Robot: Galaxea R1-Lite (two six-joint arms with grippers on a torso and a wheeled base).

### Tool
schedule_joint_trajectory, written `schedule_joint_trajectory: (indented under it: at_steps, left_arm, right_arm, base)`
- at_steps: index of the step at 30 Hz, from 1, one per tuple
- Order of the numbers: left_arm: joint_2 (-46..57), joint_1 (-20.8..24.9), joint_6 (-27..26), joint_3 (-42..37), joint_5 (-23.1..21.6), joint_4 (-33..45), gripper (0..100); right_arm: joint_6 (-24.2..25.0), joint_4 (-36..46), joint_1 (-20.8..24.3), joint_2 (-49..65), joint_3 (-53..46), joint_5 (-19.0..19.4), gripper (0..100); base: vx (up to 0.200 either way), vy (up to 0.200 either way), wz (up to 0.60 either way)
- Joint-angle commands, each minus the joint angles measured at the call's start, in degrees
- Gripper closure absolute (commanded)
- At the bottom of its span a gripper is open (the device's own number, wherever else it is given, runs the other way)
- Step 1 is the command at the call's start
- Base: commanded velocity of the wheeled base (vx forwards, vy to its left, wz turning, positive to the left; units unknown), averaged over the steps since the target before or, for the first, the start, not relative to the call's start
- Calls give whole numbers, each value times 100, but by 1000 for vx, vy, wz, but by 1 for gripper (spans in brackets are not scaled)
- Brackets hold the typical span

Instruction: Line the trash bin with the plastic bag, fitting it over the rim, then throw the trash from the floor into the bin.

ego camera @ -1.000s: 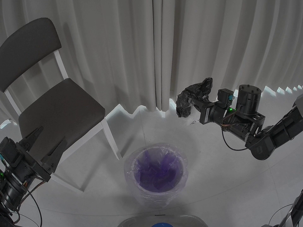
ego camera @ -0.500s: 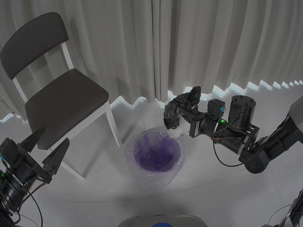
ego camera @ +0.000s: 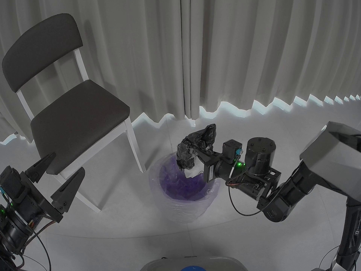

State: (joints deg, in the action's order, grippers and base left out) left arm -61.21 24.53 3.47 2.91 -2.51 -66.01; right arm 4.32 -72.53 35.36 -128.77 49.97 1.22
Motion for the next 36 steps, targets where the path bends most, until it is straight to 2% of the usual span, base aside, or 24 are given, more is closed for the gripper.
schedule_joint_trajectory:
  at_steps: [1, 6, 14, 29, 36]
  left_arm:
    - [382, 281, 30, 34, -65, -8, 0]
    - [874, 281, 48, -63, -399, 53, 0]
    - [505, -9, 180, -195, -812, -26, 0]
    - [478, -62, 162, -291, -874, 45, 0]
    - [478, -53, 171, -291, -874, 53, 0]
  right_arm:
    - [17, -50, 41, -368, 92, 10, 100]
    - [17, -112, 85, -386, 66, 19, 100]
    - [43, -147, 164, -544, 83, 19, 100]
    - [61, -59, 146, -1476, 602, 63, 100]
    - [166, 249, 41, -2082, 1173, 80, 100]
  base:
    - [0, 0, 0]
    - [80, 0, 0]
    - [175, 0, 0]
    - [0, 0, 0]
    - [0, 0, 0]
